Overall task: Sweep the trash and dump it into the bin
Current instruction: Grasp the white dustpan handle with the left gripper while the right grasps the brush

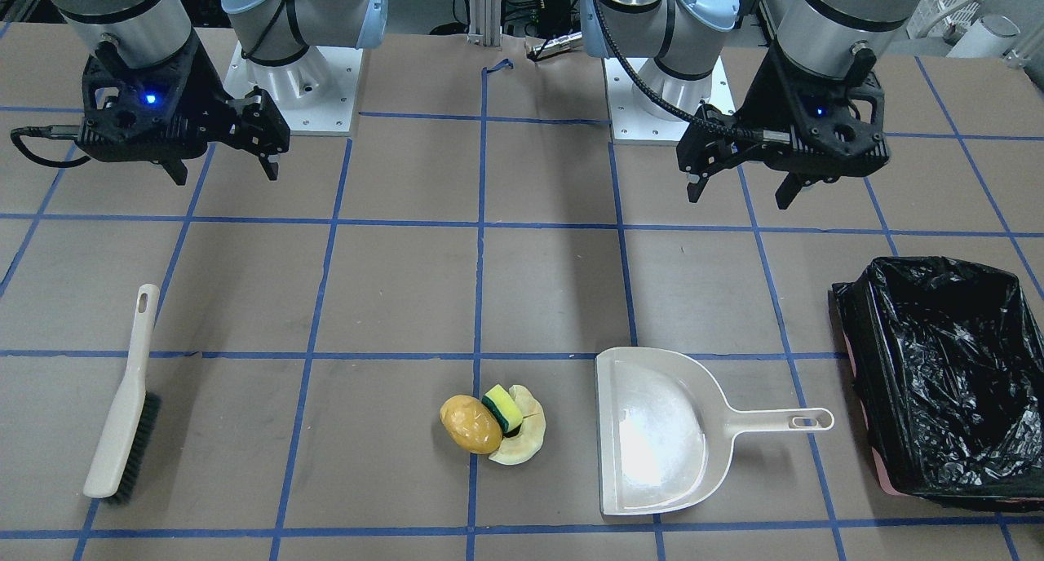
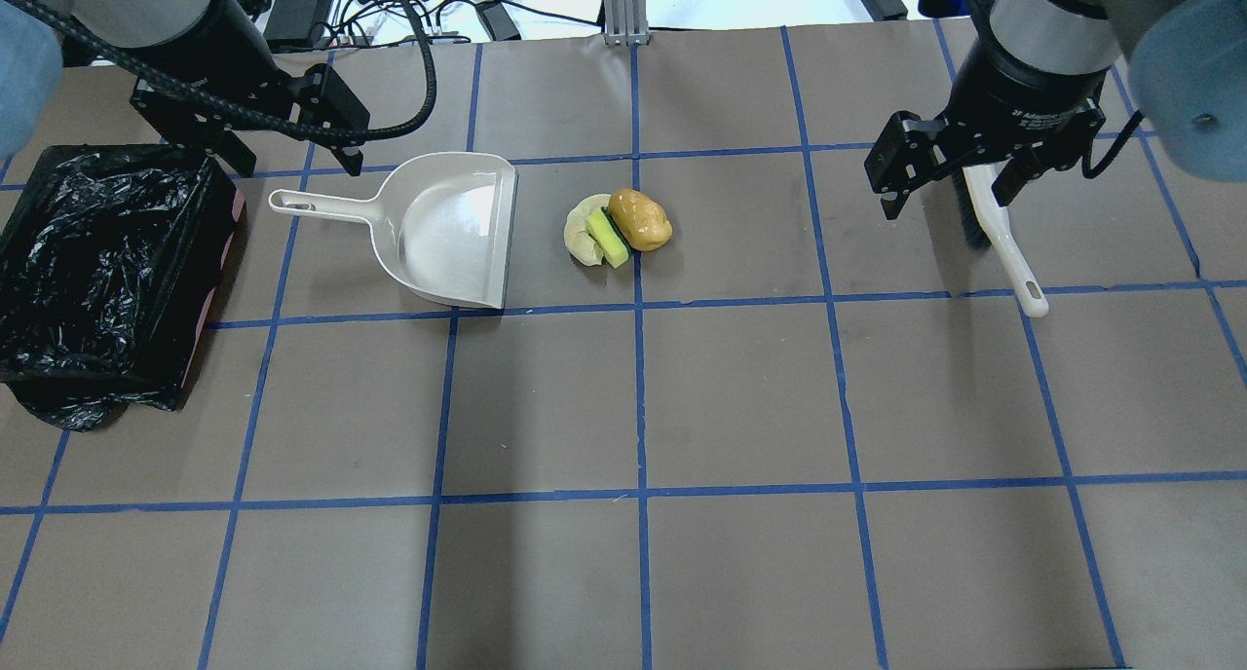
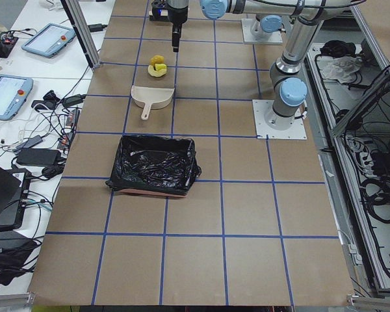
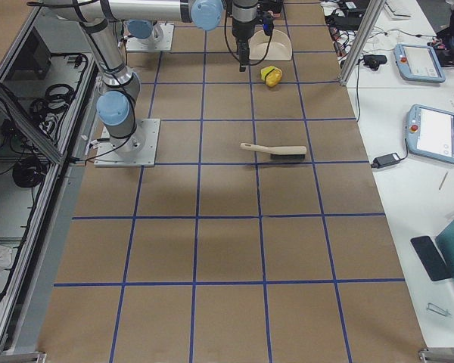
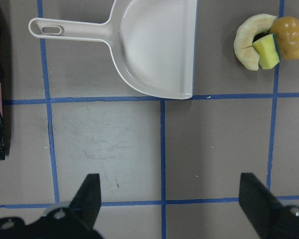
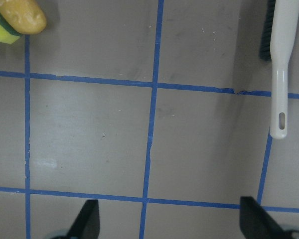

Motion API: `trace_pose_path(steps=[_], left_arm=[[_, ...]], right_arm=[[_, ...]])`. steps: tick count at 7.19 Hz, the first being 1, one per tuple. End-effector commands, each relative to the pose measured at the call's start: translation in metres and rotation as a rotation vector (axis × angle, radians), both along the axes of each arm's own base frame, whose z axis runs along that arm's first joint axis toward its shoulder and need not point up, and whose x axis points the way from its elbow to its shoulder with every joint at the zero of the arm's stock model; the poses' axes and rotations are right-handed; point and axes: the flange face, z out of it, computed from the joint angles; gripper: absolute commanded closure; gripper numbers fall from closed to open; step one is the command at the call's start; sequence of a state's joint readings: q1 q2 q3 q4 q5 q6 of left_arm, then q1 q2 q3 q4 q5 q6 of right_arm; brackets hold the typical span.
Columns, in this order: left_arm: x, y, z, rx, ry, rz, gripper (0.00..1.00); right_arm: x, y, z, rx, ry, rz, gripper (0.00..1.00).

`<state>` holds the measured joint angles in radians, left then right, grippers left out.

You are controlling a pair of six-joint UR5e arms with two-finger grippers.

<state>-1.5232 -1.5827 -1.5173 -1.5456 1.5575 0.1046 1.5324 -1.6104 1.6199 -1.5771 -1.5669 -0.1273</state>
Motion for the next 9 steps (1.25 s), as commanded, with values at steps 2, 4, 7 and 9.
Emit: trace_pose_path(steps=[2,4,7,9], left_arm=[[0.007,0.001,0.001,0.000,-0.046,-0.019,0.00],[0.013,-0.001,-0.002,0.010,-0.063,-0.266,0.01],[0.064,-0.032,-0.040,0.036,-0.073,-0.542,0.01],[0.114,-0.061,-0.074,0.051,-0.083,-0.880,0.00]], right_arm=[[0.000,-0.001,0.000,-0.002,-0.010,-0.003,0.00],[-0.007,-0.001,-0.001,0.002,0.066,0.002,0.00],[-0.023,-0.008,-0.005,-0.001,0.139,-0.011,0.00],[-0.101,-0.028,-0.030,0.067,0.126,-0.129,0.00]])
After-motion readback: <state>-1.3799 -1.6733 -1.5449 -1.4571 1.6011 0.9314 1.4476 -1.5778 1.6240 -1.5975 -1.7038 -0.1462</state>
